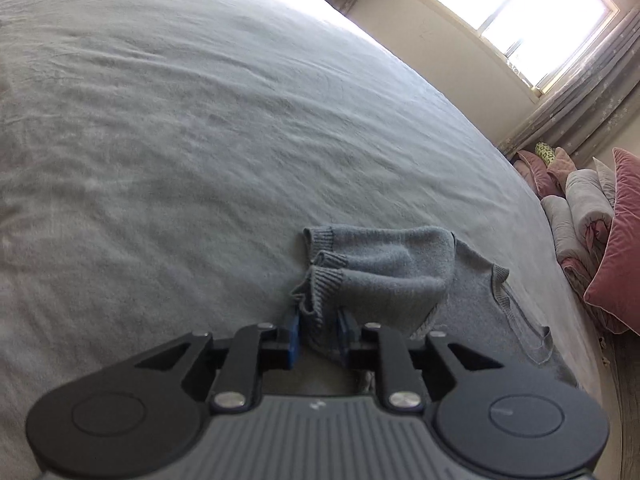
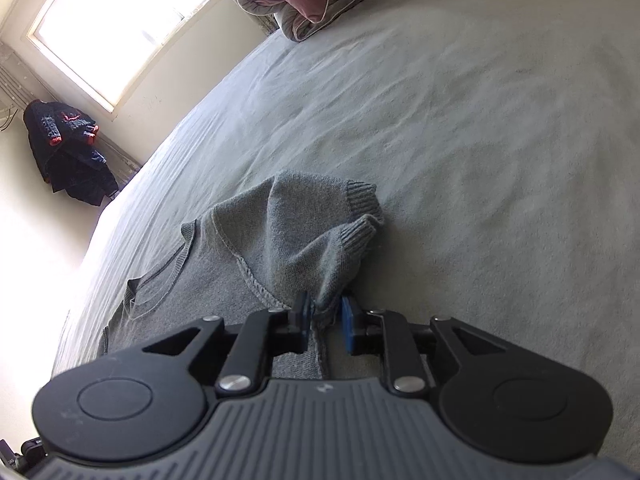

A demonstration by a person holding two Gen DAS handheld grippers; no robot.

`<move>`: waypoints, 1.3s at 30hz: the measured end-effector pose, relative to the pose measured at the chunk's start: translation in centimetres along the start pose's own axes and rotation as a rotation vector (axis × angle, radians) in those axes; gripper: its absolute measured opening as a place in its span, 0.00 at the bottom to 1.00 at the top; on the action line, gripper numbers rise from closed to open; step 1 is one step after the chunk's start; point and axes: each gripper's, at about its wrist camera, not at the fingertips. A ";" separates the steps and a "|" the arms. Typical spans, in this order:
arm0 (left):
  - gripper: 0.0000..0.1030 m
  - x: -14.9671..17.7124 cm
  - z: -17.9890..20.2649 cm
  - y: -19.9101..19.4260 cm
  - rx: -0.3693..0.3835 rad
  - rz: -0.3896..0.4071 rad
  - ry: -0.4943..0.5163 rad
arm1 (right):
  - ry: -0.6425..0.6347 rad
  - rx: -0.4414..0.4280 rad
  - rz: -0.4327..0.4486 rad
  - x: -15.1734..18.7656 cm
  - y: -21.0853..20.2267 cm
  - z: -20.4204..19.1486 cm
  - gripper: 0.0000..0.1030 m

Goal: Fold clothes

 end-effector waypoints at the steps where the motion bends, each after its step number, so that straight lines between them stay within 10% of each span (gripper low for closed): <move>1: 0.25 0.3 0.2 -0.3 0.006 -0.018 0.008 | -0.006 0.002 -0.009 0.2 -0.3 -0.1 0.34; 7: 0.25 3.0 1.3 -1.9 0.065 -0.162 0.069 | -0.101 0.031 -0.083 2.6 -1.5 -1.0 0.33; 10: 0.24 4.8 2.0 -2.7 0.061 -0.183 0.131 | -0.176 0.084 -0.086 3.8 -1.6 -1.9 0.04; 12: 0.03 5.7 2.5 -3.2 0.014 -0.159 0.180 | -0.222 0.134 -0.054 4.4 -1.7 -2.3 0.03; 17: 0.06 7.3 3.4 -4.6 -0.083 -0.107 0.245 | -0.217 0.181 -0.036 5.1 -2.4 -2.5 0.15; 22: 0.16 8.6 2.8 -6.5 -0.009 -0.196 0.256 | -0.253 0.174 -0.100 6.7 -4.4 -2.6 0.32; 32: 0.06 12.8 1.7 -10.1 0.067 -0.317 0.282 | -0.287 0.183 -0.136 10.8 -8.2 -1.1 0.03; 39: 0.07 12.8 1.6 -12.4 -0.001 -0.251 0.323 | -0.278 0.218 -0.089 11.2 -9.7 -0.5 0.04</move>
Point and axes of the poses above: each gripper's, at about its wrist camera, not at the fingertips, and y roughly the way its jaws point, z to its right, x to its underside, and after that the axes turned 7 degrees about y, right-handed
